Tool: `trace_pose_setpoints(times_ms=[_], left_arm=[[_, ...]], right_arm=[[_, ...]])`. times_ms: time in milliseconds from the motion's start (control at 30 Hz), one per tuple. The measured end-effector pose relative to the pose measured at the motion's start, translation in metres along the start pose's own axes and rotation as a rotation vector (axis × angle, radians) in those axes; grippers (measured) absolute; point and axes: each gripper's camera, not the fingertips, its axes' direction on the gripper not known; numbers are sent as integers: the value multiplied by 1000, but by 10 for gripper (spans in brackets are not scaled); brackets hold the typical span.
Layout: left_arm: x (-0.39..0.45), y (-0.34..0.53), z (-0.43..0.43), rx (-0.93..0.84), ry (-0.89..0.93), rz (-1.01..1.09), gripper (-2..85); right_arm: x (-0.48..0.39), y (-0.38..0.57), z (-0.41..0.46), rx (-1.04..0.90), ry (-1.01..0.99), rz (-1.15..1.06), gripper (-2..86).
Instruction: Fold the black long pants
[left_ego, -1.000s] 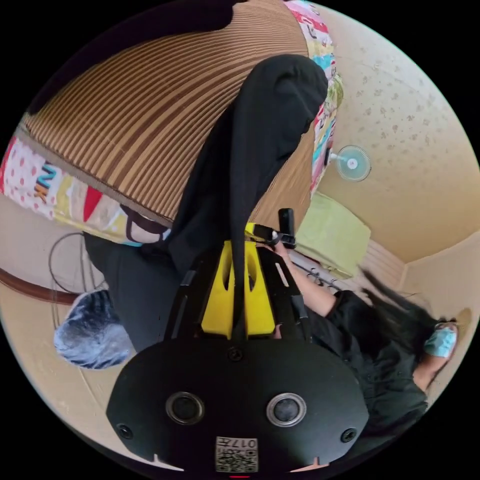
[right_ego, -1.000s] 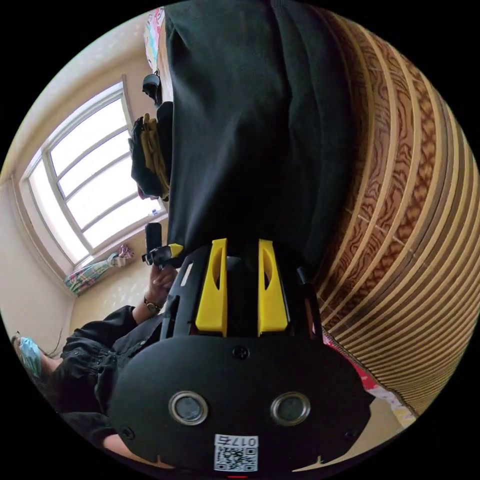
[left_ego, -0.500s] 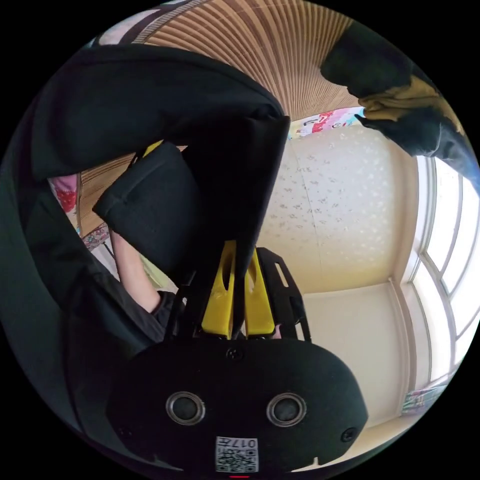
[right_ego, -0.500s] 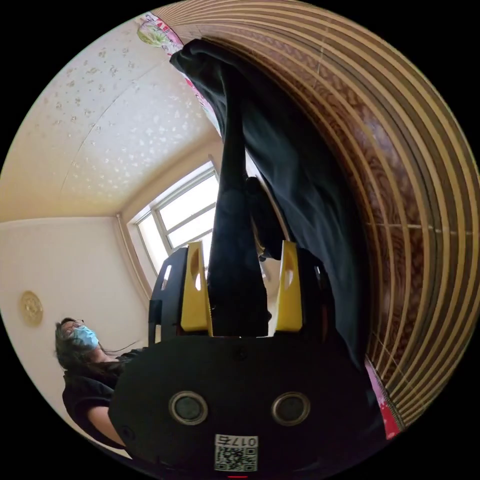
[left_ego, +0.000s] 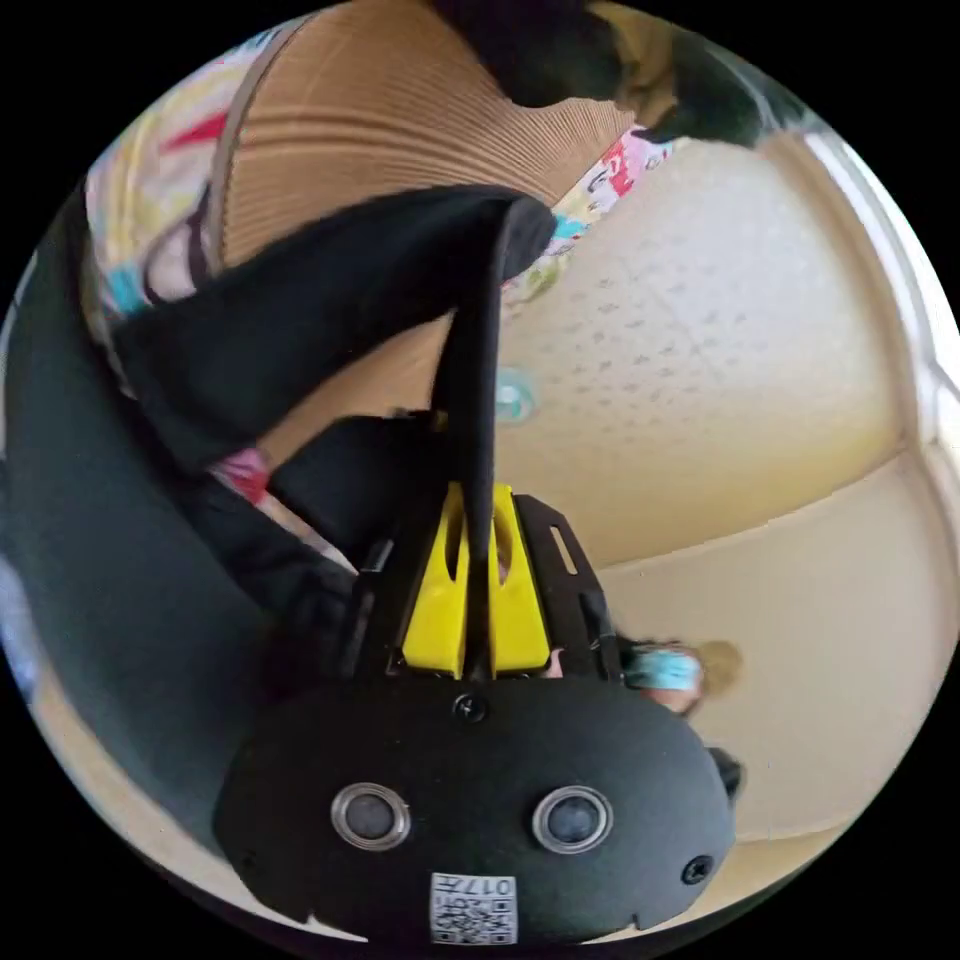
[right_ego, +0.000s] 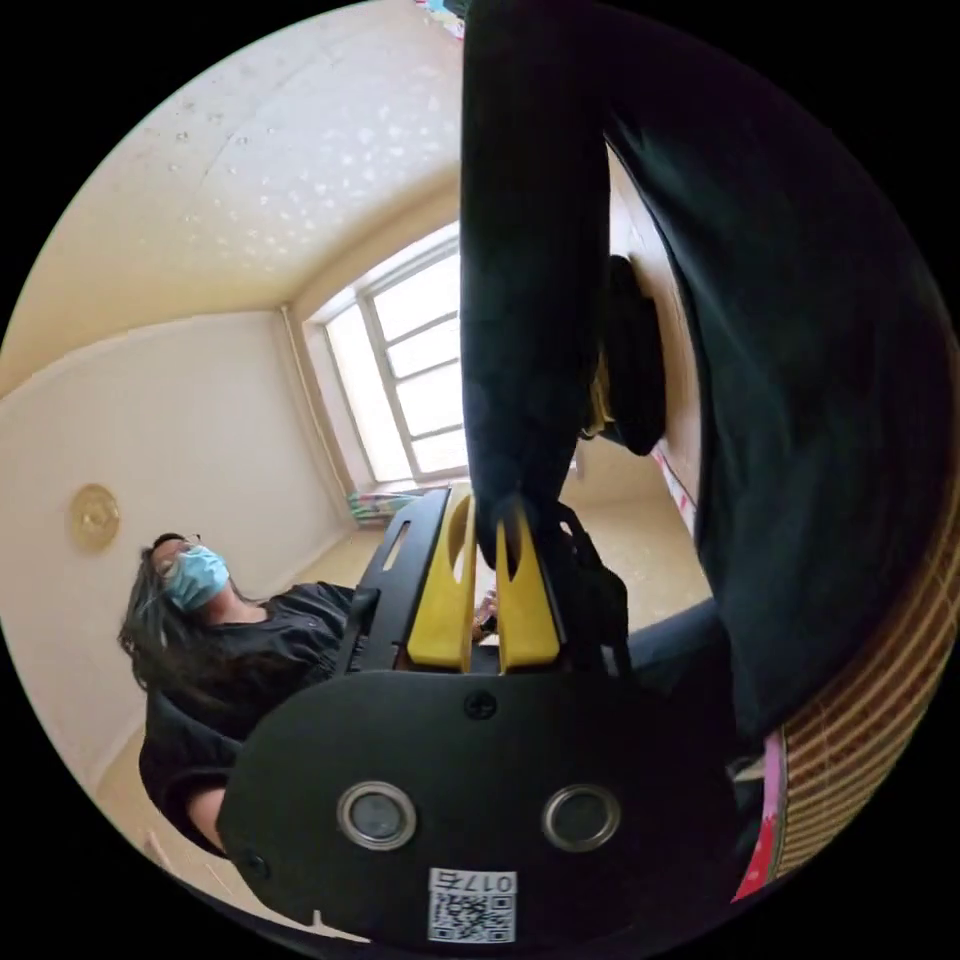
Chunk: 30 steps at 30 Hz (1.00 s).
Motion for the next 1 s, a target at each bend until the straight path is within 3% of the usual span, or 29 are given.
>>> trace_pose_setpoints(times_ms=[67, 133, 300, 433, 733, 833, 1000], left_arm=[[-2, 1, 21, -45, -348, 134, -1], [-14, 1, 40, -37, -527, 126, 5], [-53, 1, 61, 73, -635, -29, 32], [-45, 6, 81, 131, -899, -9, 38], [12, -65, 179, 7, -888, 277, 48], [33, -116, 217, -49, -935, 352, 53], [52, -198, 259, -78, -985, 379, 87]], right_arm=[[-2, 11, 3, -40, 311, 49, 17], [5, 17, 3, -17, 452, 114, 17], [27, 28, 4, 40, 525, 257, 22], [38, 35, 22, -81, 759, 346, 26], [30, 24, 67, -450, 861, 253, 38], [15, 9, 50, -396, 894, 243, 52], [-6, -29, 11, -135, 887, 285, 101]])
